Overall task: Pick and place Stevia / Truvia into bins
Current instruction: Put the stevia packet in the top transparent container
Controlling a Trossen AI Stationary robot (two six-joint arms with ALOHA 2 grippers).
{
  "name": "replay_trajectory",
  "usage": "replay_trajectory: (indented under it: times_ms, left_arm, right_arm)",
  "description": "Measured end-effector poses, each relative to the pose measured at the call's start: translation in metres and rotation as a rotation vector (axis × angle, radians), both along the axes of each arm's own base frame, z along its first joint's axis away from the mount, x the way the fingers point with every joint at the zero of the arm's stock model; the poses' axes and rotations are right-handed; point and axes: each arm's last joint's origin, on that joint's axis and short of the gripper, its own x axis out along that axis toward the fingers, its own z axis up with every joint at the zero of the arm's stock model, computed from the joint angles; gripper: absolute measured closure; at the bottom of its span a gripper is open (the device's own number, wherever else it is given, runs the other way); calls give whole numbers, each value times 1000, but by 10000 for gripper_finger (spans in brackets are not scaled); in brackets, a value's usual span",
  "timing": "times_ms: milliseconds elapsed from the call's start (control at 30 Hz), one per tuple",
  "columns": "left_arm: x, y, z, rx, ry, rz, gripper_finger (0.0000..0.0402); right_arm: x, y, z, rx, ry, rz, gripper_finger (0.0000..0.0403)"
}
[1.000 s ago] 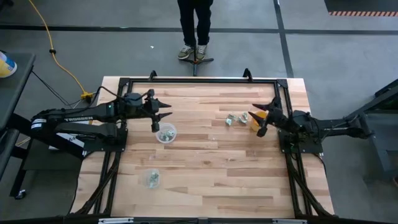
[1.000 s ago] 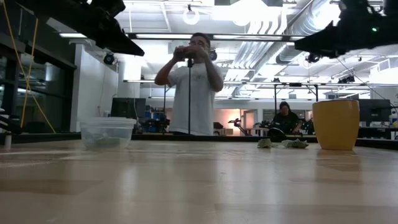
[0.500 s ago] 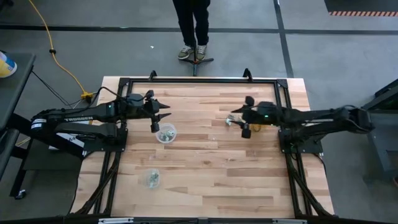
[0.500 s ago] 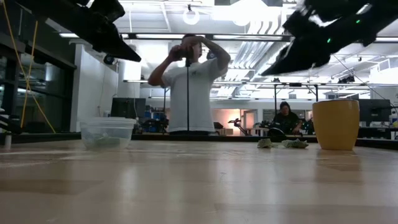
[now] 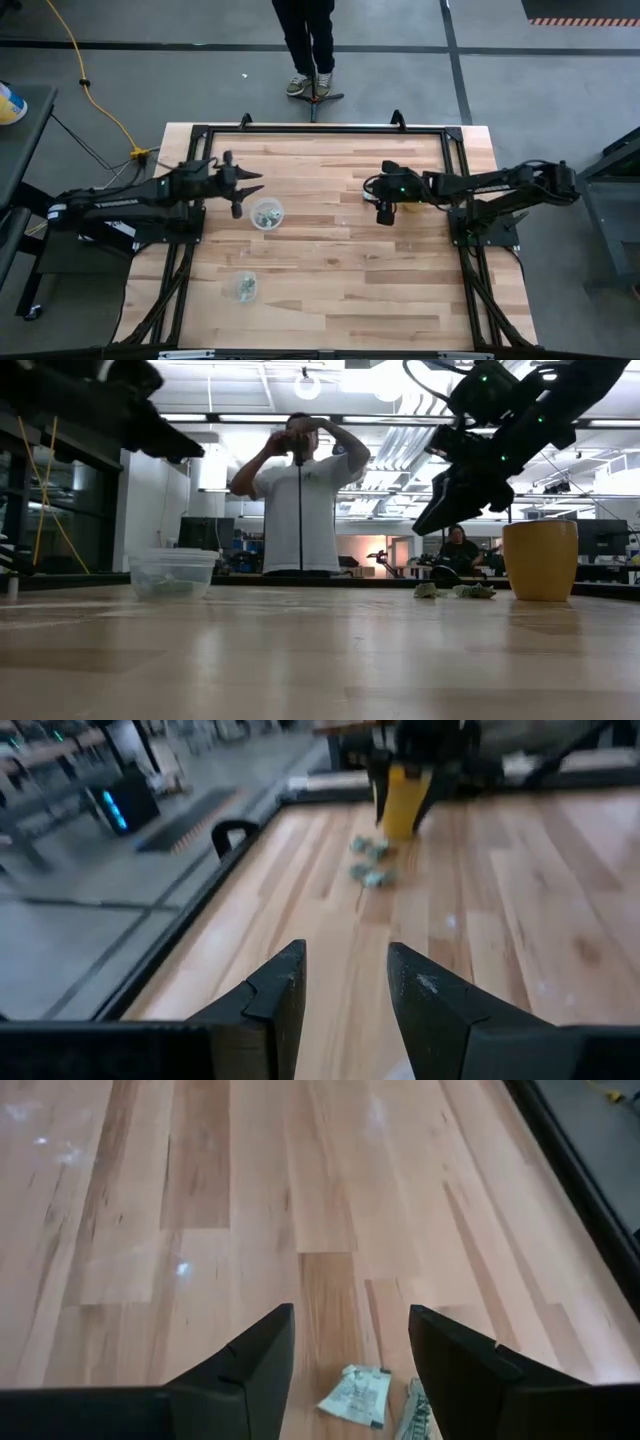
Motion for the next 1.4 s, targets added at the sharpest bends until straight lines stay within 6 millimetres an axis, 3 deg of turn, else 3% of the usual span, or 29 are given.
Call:
replay_trajectory:
  times_ms: [367,600,1000,1200,1400]
  left_arm:
    - [-30,-7,-22,-23,-166,6,225]
    - [-32,-8,-30,-30,-176,7,224]
    - [-32,-8,-33,-55,-156,12,225]
    - [-32,-8,-34,-61,-152,13,225]
    - [-33,-8,-37,-69,-125,15,224]
  right_arm:
    - [3,-3,-18,-11,107,-95,214]
    - [9,-3,-42,25,196,-71,219]
    - [14,-3,-58,37,239,-62,228]
    - [17,-4,-60,26,216,-73,253]
    - [16,-4,-60,25,228,-71,313]
